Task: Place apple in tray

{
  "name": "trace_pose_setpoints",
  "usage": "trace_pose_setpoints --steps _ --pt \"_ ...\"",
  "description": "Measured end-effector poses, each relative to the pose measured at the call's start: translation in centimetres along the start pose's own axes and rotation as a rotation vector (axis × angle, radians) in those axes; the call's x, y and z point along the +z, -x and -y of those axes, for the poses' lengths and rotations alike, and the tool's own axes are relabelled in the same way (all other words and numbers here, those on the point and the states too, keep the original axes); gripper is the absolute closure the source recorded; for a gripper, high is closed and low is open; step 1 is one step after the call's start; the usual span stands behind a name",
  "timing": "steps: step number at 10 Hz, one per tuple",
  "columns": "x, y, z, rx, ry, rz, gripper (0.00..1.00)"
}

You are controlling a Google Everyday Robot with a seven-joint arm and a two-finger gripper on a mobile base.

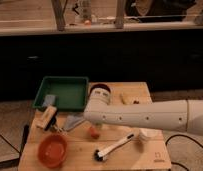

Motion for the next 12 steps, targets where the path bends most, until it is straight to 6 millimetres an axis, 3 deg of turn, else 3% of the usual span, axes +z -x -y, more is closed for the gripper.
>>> trace_pose_setpoints --steps 8,12 --pt "4.9 0.0 -3.2 0.042 0.205 0.139 0.20" --pt "6.0 -0.2 -4.0 0.052 0.226 0.202 0.20"
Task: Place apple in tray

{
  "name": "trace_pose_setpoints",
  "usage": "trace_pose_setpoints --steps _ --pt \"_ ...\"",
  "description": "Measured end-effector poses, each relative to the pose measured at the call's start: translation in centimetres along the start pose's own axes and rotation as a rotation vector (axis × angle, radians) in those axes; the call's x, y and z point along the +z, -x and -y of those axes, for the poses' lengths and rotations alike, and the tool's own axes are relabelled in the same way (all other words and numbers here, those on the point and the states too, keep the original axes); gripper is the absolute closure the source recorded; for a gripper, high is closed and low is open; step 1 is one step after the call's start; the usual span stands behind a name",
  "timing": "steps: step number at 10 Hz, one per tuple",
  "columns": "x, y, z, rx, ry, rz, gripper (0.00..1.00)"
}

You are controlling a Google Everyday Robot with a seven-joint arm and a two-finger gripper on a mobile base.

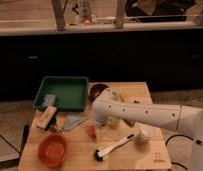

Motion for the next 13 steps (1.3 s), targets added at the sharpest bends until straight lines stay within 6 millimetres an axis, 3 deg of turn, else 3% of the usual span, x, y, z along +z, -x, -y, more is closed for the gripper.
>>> trace_pose_setpoints --steps 2,10,13 --pt "0.2 -0.4 -0.2 0.003 0.002 0.025 0.22" --pt "1.4 -1.1 0.8 0.015 -0.014 0.150 0.98" --pt "1.3 -1.1 0.8 0.013 -0.012 0.147 1.00"
